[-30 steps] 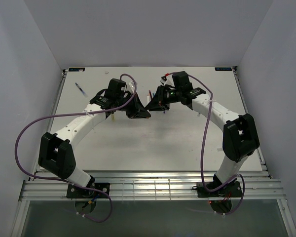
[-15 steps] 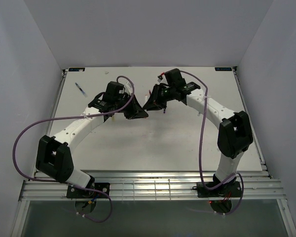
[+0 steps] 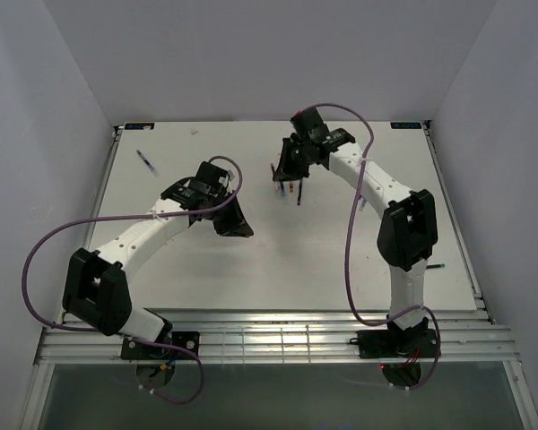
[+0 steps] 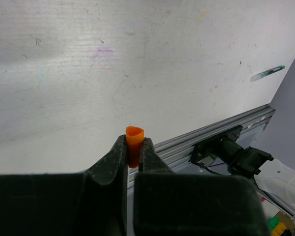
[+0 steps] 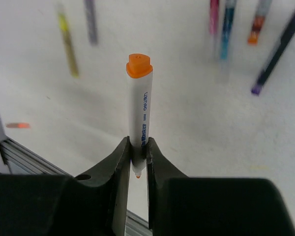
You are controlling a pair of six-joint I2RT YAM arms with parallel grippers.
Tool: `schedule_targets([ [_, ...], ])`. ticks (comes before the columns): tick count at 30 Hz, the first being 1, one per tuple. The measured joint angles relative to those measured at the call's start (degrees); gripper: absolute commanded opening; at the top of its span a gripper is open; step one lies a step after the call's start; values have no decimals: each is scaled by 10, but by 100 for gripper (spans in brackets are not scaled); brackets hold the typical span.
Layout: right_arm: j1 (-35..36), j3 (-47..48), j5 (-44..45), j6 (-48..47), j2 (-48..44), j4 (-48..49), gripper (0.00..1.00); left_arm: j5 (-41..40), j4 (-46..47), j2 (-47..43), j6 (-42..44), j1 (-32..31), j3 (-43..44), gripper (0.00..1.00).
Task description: Open the pen caps
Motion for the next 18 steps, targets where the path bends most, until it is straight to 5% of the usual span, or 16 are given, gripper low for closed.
schedule_targets([
  [6,21,-228,-31,-49,-52,9,8,-2,14,9,-6,0,-56,0],
  [18,49,-245,-79,-40,-42,57,8,-9,95,8,-38,-15,-184,0],
])
